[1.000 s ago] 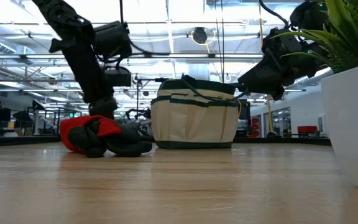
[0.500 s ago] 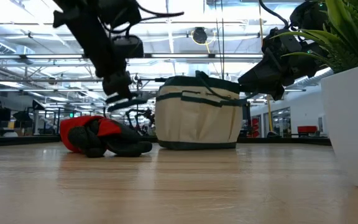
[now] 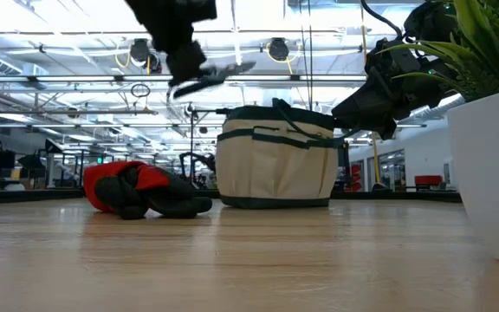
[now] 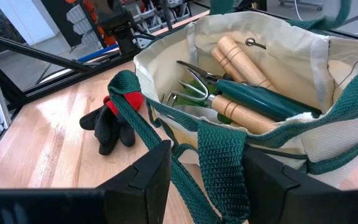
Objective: Pick & Place Garden tools in Gardening bag
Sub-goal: Put the blue fruit pruner into the gardening bag
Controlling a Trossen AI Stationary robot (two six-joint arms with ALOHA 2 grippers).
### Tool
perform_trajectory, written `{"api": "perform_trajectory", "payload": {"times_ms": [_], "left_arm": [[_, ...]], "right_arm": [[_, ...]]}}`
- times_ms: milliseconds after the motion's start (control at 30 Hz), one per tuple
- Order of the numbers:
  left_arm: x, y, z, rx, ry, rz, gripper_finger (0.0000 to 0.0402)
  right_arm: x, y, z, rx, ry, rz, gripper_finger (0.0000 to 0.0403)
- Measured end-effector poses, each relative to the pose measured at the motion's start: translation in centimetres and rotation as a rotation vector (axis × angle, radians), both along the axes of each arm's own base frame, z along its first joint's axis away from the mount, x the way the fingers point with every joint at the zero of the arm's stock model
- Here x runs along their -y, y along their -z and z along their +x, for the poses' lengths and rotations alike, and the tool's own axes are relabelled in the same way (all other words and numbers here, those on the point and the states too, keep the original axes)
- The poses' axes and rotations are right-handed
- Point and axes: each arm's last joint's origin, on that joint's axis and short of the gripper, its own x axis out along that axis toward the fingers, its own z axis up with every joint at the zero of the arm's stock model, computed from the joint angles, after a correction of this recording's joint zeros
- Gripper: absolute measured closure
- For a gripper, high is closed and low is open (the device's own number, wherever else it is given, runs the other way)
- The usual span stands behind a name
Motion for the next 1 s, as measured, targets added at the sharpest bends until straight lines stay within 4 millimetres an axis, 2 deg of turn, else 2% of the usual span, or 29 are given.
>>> {"api": "perform_trajectory", "payload": {"times_ms": [200, 667, 833, 1000], "left_arm": [[0.2, -2.4, 0.7, 0.054, 0.0, 0.05, 0.0354], [0.1, -5.7, 2.7, 0.365, 0.12, 0.057, 0.0349], [-0.4, -6.1, 3.5, 0.474, 0.217, -0.003, 0.0355], [-1.0, -5.1, 5.0, 0.489, 0.232, 0.018, 0.0355]], "right_arm": [[0.0, 0.0, 0.0, 0.0, -0.001, 0.0, 0.0245], [0.0, 0.0, 0.0, 0.0, 0.0, 0.0, 0.0245], [0.0, 0.0, 0.0, 0.0, 0.0, 0.0, 0.0245], [0.0, 0.0, 0.0, 0.0, 0.0, -0.001, 0.0245]]}}
